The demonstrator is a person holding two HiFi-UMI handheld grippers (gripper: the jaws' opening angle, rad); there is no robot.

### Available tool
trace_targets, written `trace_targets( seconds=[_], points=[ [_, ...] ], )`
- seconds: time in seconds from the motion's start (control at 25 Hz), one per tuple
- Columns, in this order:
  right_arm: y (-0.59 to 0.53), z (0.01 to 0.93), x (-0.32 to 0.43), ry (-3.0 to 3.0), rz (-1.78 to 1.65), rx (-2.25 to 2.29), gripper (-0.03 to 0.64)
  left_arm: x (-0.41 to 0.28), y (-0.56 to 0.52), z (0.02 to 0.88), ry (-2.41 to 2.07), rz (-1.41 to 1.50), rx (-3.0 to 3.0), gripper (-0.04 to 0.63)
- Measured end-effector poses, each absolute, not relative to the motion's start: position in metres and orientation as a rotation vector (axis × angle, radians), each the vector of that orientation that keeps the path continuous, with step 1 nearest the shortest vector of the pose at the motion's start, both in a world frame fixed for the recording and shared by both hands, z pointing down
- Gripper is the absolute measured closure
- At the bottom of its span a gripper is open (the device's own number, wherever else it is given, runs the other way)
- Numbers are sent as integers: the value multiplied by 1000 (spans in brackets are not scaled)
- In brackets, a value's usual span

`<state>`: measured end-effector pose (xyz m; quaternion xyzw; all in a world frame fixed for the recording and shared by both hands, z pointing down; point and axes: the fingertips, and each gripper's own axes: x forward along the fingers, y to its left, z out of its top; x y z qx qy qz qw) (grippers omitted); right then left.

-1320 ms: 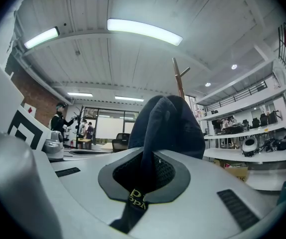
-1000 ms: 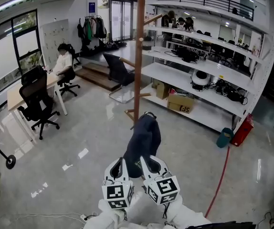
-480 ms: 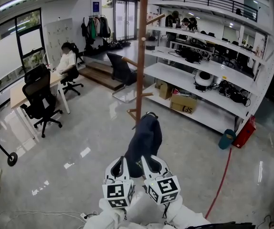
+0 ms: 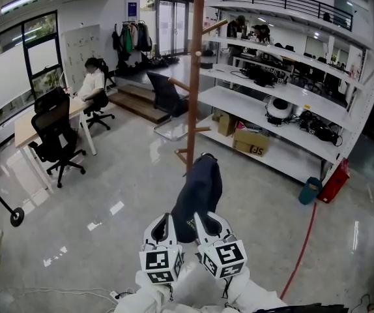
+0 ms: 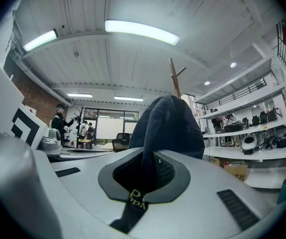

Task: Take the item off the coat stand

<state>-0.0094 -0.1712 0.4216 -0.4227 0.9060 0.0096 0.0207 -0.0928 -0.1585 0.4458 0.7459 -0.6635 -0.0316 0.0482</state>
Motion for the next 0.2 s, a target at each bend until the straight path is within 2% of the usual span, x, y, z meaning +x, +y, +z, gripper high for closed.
trace_targets(
  seconds=[0.2],
  points=[
    [-171, 420, -14, 2816, 29, -1302, 603, -97, -159, 444, -2028, -99, 2269, 606]
  ],
)
